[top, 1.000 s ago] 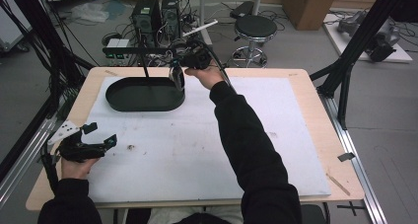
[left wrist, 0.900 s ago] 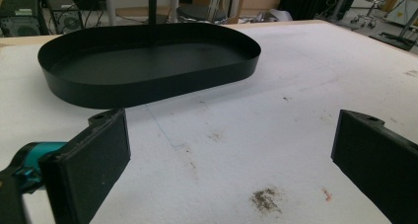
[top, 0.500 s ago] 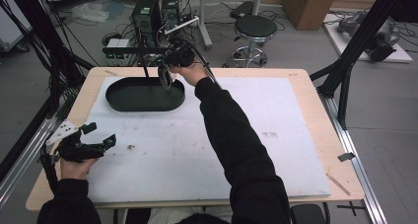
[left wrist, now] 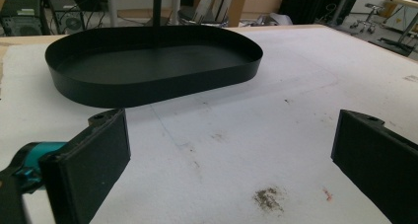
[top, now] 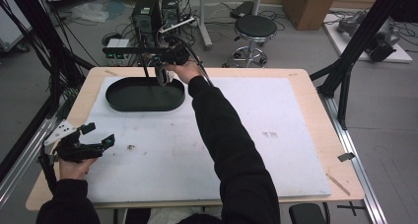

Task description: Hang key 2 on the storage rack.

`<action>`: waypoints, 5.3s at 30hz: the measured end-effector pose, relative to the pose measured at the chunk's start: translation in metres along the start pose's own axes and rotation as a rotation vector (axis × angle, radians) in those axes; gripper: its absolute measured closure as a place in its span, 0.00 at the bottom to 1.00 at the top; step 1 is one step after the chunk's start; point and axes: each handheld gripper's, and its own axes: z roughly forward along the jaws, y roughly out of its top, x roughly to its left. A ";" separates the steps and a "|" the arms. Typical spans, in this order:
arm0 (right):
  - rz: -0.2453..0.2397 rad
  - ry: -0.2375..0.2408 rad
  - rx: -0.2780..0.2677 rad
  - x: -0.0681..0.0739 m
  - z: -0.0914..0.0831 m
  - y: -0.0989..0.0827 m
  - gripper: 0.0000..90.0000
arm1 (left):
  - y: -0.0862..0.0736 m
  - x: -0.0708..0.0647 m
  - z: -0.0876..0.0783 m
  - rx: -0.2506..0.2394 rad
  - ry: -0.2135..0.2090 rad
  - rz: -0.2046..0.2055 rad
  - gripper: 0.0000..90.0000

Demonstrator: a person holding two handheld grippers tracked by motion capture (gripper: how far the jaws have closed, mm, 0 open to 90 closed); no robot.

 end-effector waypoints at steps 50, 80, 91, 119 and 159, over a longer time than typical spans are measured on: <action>-0.094 -0.168 0.033 -0.004 0.049 -0.015 0.95 | 0.000 0.001 -0.004 -0.011 0.011 -0.008 0.02; -0.082 0.036 0.037 0.015 0.038 -0.023 0.03 | -0.001 0.001 -0.005 -0.005 0.013 -0.003 0.02; -0.087 -0.003 0.037 0.008 0.004 -0.042 0.01 | -0.001 0.000 -0.004 0.005 0.013 0.005 0.02; -0.007 -0.176 -0.054 -0.034 -0.107 -0.117 0.01 | -0.002 -0.003 -0.003 0.030 0.014 0.018 0.02; 0.052 -0.331 -0.129 -0.042 -0.205 -0.221 0.01 | -0.003 -0.005 -0.002 0.057 0.012 0.022 0.02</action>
